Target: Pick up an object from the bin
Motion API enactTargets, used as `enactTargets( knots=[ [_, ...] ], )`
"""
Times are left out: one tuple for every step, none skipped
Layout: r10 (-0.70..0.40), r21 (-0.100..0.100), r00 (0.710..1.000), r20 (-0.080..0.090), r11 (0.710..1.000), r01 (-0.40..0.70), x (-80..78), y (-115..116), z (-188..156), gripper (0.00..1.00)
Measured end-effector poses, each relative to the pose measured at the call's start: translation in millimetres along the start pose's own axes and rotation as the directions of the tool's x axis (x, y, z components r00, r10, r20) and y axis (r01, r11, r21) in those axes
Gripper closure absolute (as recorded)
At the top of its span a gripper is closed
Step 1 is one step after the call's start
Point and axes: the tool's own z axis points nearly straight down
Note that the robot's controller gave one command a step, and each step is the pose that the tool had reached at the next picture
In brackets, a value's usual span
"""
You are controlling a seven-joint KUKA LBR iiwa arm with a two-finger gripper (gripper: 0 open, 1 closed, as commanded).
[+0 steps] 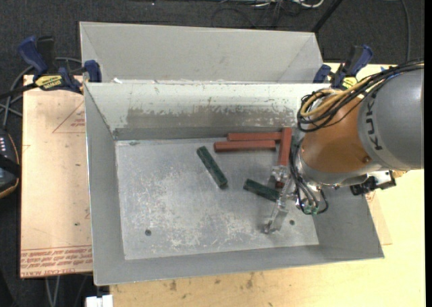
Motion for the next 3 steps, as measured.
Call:
enactTargets(
  knots=[
    [-0.008,-0.005,1.0,0.01,1.0,0.009,-3.2,6.7,-3.2,1.0],
    [-0.202,-0.003,0.979,0.019,0.979,0.202,6.4,11.8,-146.5,1.0],
    [-0.355,-0.001,0.935,0.005,0.935,0.355,-26.4,-56.5,-61.8,1.0]
  ],
)
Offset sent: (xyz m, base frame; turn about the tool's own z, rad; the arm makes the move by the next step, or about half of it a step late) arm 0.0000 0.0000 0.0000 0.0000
